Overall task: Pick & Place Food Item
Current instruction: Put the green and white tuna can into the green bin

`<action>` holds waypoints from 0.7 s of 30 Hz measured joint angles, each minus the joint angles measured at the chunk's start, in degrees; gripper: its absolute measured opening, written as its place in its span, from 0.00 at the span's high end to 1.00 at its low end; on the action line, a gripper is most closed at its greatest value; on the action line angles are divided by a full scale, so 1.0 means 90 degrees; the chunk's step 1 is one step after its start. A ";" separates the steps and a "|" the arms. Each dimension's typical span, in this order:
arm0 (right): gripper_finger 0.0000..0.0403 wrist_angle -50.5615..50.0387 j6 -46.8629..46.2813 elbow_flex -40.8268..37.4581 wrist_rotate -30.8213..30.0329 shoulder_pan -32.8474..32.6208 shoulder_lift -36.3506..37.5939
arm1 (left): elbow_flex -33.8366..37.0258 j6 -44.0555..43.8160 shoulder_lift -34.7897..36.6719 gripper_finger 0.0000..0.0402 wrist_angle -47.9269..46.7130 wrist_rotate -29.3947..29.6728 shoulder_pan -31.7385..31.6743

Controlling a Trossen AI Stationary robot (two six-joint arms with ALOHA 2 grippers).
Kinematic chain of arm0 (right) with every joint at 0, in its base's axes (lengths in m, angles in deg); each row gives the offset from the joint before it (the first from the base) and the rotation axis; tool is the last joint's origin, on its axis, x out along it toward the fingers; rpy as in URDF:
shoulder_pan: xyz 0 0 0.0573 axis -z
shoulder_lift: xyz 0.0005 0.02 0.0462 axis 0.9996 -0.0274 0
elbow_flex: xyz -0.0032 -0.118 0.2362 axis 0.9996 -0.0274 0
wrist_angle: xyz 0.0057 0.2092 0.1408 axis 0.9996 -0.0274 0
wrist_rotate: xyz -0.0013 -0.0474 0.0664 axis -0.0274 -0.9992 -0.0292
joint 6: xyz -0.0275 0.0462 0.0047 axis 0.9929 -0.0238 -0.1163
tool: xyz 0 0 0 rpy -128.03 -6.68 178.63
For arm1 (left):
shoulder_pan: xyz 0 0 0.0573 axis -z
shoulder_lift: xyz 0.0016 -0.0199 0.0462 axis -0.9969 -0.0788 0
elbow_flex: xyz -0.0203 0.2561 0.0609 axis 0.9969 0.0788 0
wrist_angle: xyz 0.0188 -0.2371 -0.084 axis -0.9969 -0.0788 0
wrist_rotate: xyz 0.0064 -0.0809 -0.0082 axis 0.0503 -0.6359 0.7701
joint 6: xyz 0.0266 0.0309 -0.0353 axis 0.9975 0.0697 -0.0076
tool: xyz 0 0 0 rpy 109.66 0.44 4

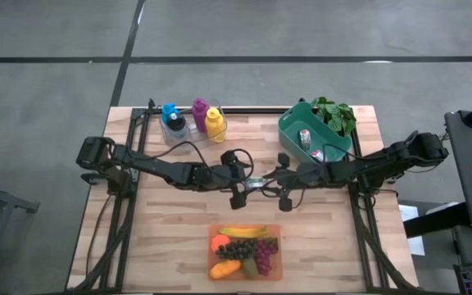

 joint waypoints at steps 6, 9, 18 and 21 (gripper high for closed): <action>0.66 0.0004 -0.0017 0.0000 0.0003 0.0000 0.0005 | 0.0002 0.0016 0.0356 0.04 -0.0442 -0.0506 0.0007; 0.66 -0.0001 -0.0017 0.0000 0.0001 0.0000 0.0007 | 0.0002 0.0024 0.0656 0.04 -0.1093 -0.0505 0.0000; 0.66 -0.0055 -0.0231 0.0000 -0.0270 0.0010 0.0075 | 0.0005 0.0028 0.1755 0.04 -0.3535 -0.0480 -0.0005; 0.66 -0.0212 -0.0545 0.0001 -0.0725 0.0016 0.0219 | 0.0005 0.0019 0.2128 0.04 -0.4129 -0.0476 -0.0005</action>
